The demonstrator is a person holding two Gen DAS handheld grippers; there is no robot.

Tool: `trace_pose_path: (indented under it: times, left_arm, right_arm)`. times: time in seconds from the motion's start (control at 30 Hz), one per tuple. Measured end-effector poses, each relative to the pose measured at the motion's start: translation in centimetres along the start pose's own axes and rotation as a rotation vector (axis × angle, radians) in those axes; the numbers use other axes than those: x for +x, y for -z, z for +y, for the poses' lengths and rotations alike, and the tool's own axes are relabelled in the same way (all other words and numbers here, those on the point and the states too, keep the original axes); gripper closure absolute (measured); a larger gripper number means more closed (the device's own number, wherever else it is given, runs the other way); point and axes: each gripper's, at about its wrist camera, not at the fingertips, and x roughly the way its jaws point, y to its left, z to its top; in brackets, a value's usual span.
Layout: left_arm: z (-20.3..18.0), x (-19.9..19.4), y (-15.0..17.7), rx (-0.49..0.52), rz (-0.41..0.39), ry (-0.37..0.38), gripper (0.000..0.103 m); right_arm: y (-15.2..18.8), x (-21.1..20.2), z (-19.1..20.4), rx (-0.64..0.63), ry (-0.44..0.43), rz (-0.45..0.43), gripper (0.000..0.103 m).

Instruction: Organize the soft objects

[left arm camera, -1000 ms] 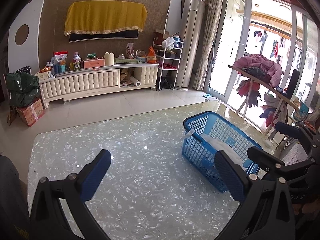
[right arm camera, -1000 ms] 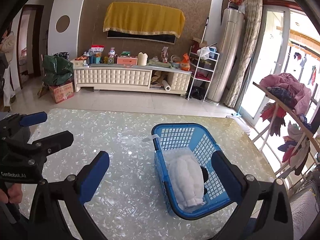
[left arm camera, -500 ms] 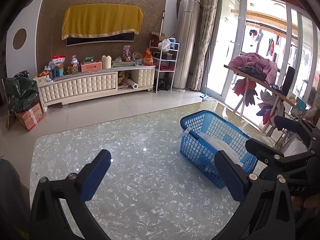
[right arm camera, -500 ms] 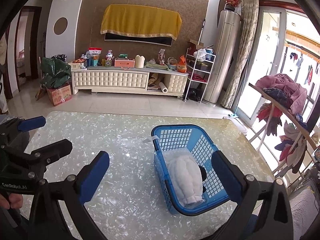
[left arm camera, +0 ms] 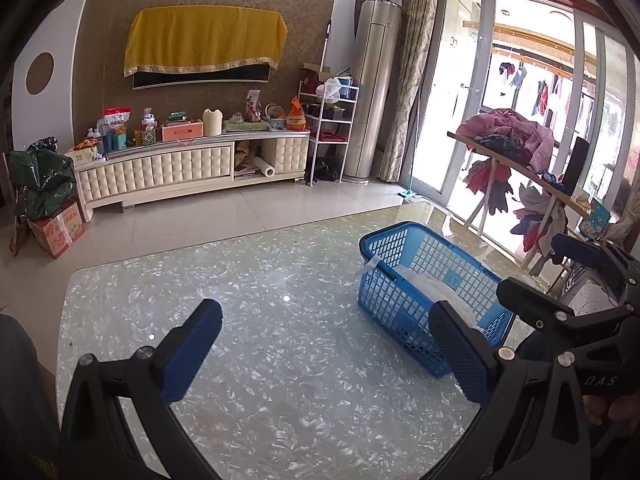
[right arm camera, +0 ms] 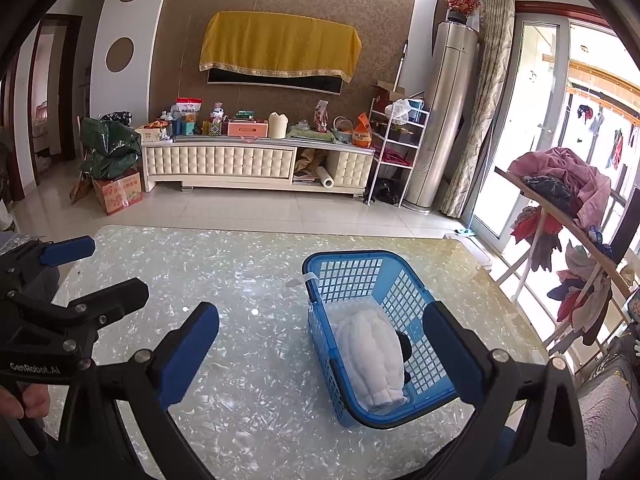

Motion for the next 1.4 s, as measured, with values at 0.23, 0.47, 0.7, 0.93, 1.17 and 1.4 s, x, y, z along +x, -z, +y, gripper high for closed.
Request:
trace_pose_path:
  times: [0.23, 0.47, 0.7, 0.93, 1.17, 1.4]
  left_arm:
    - [-0.02, -0.32, 0.19, 0.007, -0.012, -0.01, 0.0]
    - [0.11, -0.4, 0.2, 0.005, -0.009, -0.008, 0.0]
    - [0.09, -0.48, 0.07, 0.008, -0.005, -0.013, 0.0]
    - [0.19, -0.48, 0.07, 0.008, 0.003, -0.01, 0.0]
    - [0.15, -0.39, 0.15, 0.01, 0.008, -0.012, 0.0]
    - [0.04, -0.42, 0.24, 0.014, 0.008, -0.014, 0.0]
  right_arm:
    - [-0.04, 0.02, 0.19, 0.0, -0.002, 0.002, 0.001]
    - [-0.13, 0.05, 0.21, 0.002, 0.004, 0.004, 0.001]
    - [-0.1, -0.06, 0.29, 0.003, 0.004, 0.006, 0.001]
    - [-0.15, -0.14, 0.42, 0.002, 0.005, 0.005, 0.001]
    - [-0.2, -0.29, 0.48, 0.001, 0.004, 0.006, 0.001]
    - [-0.16, -0.22, 0.46, 0.003, 0.002, 0.011, 0.001]
